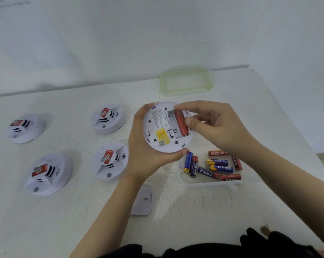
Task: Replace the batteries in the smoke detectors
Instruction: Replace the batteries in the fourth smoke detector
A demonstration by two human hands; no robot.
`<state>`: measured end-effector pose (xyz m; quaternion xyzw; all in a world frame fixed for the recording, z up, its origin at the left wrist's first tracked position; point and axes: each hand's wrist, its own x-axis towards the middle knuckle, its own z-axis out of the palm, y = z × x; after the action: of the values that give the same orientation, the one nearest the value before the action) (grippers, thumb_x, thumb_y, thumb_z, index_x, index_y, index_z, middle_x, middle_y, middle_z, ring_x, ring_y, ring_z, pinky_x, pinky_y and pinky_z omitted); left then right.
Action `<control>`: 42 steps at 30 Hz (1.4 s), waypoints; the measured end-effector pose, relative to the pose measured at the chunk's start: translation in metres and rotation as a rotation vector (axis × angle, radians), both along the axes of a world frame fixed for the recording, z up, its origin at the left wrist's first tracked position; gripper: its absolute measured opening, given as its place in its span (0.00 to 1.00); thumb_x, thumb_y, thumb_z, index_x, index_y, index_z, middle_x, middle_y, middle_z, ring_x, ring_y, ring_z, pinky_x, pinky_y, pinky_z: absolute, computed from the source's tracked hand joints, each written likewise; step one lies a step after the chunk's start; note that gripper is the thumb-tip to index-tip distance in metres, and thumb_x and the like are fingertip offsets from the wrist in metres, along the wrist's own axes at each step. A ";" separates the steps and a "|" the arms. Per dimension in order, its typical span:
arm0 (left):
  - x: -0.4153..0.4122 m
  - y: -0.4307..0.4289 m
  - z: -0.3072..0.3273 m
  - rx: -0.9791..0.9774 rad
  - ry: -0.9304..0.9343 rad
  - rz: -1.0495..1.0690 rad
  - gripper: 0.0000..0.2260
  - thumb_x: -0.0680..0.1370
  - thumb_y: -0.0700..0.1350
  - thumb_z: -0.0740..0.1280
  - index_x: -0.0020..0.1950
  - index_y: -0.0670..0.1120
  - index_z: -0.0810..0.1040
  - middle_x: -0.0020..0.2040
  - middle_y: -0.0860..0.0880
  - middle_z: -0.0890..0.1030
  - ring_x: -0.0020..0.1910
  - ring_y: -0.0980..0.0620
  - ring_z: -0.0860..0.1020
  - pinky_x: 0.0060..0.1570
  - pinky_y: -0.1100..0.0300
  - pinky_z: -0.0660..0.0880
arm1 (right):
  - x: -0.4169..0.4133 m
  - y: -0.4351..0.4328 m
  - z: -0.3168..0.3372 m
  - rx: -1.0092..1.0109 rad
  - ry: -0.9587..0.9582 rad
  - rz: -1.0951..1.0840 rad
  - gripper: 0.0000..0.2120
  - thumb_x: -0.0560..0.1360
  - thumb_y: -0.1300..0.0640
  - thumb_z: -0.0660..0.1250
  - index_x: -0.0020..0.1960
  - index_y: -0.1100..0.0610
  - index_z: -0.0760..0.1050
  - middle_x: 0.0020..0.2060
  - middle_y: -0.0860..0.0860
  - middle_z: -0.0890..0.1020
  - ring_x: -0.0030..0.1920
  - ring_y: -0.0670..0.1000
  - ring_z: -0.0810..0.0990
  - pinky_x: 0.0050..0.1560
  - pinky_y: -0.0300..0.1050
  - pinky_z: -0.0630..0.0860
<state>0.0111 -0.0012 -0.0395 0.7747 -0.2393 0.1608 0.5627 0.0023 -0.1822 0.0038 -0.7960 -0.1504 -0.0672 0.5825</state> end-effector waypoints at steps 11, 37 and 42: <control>0.001 -0.001 0.001 0.056 -0.063 -0.033 0.43 0.59 0.49 0.80 0.69 0.49 0.62 0.66 0.64 0.68 0.65 0.64 0.70 0.61 0.71 0.68 | 0.001 0.010 0.011 0.340 0.413 -0.076 0.11 0.76 0.61 0.66 0.56 0.58 0.80 0.47 0.54 0.85 0.47 0.51 0.84 0.49 0.45 0.81; 0.009 0.010 -0.001 0.072 -0.033 0.041 0.45 0.57 0.51 0.80 0.68 0.43 0.63 0.65 0.58 0.68 0.64 0.67 0.68 0.61 0.73 0.66 | 0.027 -0.011 0.007 -0.001 0.334 -0.152 0.09 0.79 0.56 0.61 0.54 0.51 0.79 0.49 0.47 0.83 0.46 0.46 0.83 0.48 0.40 0.80; 0.014 0.018 -0.005 0.046 -0.029 0.089 0.44 0.58 0.56 0.78 0.67 0.46 0.63 0.63 0.70 0.67 0.64 0.67 0.69 0.61 0.72 0.67 | 0.058 -0.025 -0.004 -0.663 0.332 -0.061 0.13 0.74 0.53 0.68 0.58 0.51 0.79 0.45 0.47 0.80 0.42 0.40 0.76 0.42 0.32 0.69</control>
<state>0.0249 0.0167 -0.0443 0.7949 -0.2165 0.1912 0.5335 0.0604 -0.2074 -0.0005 -0.9456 -0.0435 0.0976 0.3074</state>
